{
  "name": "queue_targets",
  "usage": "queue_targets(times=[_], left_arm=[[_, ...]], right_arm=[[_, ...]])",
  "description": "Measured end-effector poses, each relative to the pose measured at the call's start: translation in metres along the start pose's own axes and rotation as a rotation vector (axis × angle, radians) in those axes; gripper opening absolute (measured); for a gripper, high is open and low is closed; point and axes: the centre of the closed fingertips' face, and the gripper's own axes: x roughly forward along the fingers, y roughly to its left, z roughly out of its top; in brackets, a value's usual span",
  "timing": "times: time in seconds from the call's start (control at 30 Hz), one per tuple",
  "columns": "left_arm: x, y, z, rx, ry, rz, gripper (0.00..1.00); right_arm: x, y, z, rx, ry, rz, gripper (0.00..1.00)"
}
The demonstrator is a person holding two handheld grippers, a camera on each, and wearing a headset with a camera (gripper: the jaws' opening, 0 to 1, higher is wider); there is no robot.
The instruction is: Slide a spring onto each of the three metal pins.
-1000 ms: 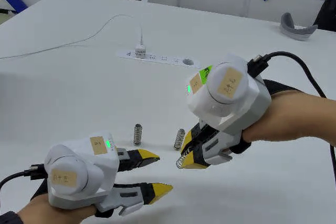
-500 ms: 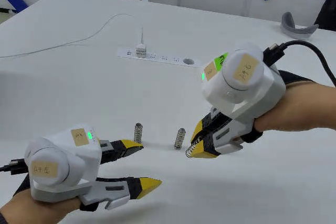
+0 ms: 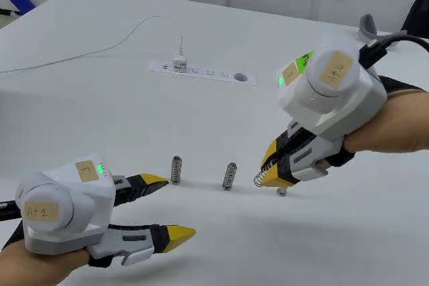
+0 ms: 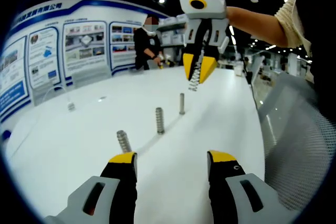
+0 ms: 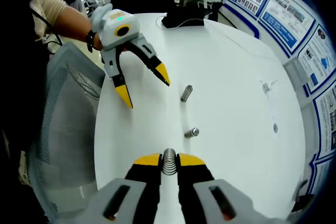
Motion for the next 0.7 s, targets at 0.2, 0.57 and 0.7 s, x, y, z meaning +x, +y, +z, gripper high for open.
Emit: queue_targets(times=[0.2, 0.57, 0.7], left_arm=[[-0.001, 0.004, -0.003, -0.007, 0.003, 0.009, 0.59], [-0.002, 0.006, -0.006, -0.016, 0.012, 0.021, 0.63], [-0.002, 0.008, -0.006, -0.017, 0.014, 0.024, 0.64]], right_arm=[[-0.006, -0.008, -0.006, 0.009, 0.018, -0.017, 0.13], [-0.013, -0.026, -0.023, 0.041, 0.056, -0.040, 0.13], [-0.012, -0.032, -0.034, 0.055, 0.082, -0.045, 0.13]])
